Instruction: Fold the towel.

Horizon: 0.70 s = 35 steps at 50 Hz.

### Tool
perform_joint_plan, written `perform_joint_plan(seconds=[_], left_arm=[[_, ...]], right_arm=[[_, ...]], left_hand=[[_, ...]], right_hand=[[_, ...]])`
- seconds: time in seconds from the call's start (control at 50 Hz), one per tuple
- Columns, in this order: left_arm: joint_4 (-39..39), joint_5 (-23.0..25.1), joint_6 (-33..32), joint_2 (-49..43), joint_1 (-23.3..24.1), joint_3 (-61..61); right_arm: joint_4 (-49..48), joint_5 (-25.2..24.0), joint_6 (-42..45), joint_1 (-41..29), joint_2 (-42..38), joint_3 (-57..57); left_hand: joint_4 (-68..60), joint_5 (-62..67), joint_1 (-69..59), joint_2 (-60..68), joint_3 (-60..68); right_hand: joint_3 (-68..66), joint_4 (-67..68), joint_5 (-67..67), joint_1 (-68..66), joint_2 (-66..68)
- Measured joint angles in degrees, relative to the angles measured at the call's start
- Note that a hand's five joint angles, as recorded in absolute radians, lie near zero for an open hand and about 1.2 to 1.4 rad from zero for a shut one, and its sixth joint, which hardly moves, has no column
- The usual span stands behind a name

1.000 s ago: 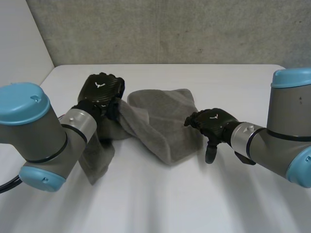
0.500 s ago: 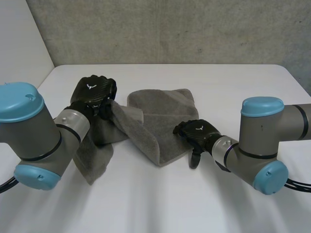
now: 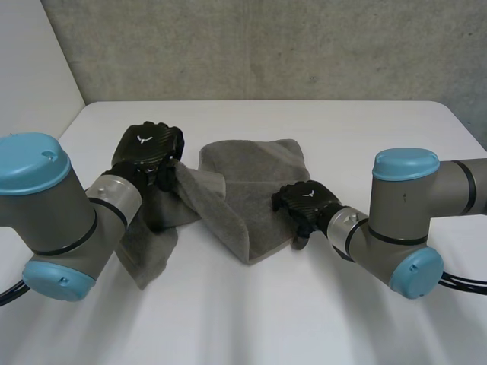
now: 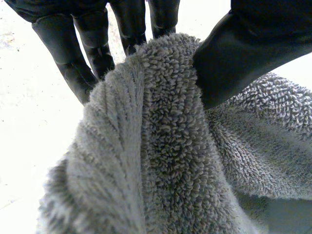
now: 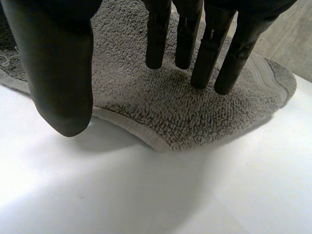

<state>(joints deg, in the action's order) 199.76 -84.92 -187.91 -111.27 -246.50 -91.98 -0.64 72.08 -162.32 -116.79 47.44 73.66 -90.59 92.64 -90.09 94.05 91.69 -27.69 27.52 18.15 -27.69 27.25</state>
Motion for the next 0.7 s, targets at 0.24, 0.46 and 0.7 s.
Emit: perform_joint_plan(seconds=[0.24, 0.46, 0.7], left_arm=[[0.02, 0.03, 0.09, -0.3, 0.33, -0.04], [0.19, 0.09, 0.16, -0.38, 0.27, -0.03], [0.38, 0.11, 0.27, -0.4, 0.38, 0.13]], right_arm=[[-0.7, 0.16, 0.78, -0.02, -2.22, -2.11], [-0.94, 0.59, 2.36, 0.0, -3.6, -3.56], [-1.51, 2.16, 3.64, 0.01, -4.48, -4.7]], left_hand=[[0.0, 0.0, 0.0, 0.0, 0.0], [0.0, 0.0, 0.0, -0.01, 0.0], [0.0, 0.0, 0.0, -0.01, 0.0]], right_hand=[[-3.29, 3.19, 3.25, -3.63, 3.25], [-9.31, 9.43, 8.98, -9.41, 9.7], [-20.35, 20.65, 18.29, -20.46, 20.59]])
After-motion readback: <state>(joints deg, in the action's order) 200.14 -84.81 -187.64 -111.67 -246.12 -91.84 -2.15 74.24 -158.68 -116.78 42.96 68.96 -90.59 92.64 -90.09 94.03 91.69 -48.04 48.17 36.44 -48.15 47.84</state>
